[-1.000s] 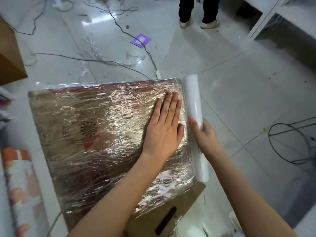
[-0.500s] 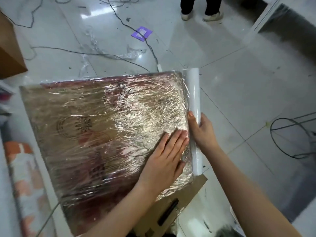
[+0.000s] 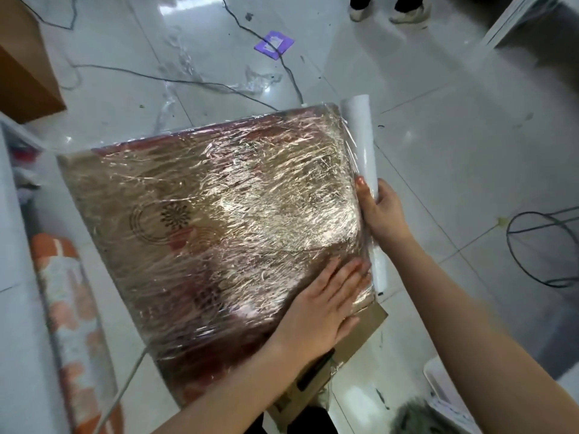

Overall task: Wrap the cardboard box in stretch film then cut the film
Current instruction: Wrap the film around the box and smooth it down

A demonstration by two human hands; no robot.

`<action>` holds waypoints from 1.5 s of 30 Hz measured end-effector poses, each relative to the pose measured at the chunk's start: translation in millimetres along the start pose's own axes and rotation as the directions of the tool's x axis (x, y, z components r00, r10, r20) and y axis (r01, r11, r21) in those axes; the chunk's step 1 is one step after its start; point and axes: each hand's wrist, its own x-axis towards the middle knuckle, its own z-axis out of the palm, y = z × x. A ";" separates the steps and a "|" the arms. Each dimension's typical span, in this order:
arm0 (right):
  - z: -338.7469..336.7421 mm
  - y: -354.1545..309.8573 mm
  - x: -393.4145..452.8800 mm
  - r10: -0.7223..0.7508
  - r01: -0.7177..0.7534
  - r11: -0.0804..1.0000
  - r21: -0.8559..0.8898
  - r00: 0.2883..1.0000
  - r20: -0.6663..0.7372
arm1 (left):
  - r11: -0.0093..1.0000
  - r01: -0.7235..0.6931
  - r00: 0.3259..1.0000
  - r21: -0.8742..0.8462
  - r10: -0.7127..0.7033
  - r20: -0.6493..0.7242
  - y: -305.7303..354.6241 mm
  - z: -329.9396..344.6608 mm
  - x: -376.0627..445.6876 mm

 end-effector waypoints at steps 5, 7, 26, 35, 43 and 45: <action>3.1 -5.4 -0.8 -0.003 0.003 1.000 0.016 1.000 0.003 | 0.936 0.329 0.932 -0.129 -0.343 -0.115 -8.5 -18.8 -41.0; 2.2 -5.4 -1.5 0.001 -0.001 1.000 0.007 1.000 -0.008 | 0.909 0.407 0.908 -0.086 -0.413 -0.075 -19.3 -13.3 -63.7; 2.3 6.5 -60.8 -0.016 0.012 0.998 0.054 0.998 0.066 | 0.743 0.670 0.713 0.004 -0.645 0.275 -127.6 -132.0 -8.9; 3.8 27.0 -80.2 0.077 -0.038 0.928 0.371 0.993 -0.090 | 0.828 0.556 0.830 -0.066 -0.551 0.086 -99.4 -120.2 -9.8; 19.3 37.2 -59.7 0.082 0.024 0.882 0.470 0.975 -0.204 | 0.855 0.515 0.844 -0.062 -0.519 -0.137 -96.6 -101.3 -3.5; 25.1 49.6 -53.0 0.077 0.000 0.898 0.440 0.984 -0.158 | 0.850 0.524 0.841 -0.048 -0.526 -0.127 -96.5 -85.9 -3.7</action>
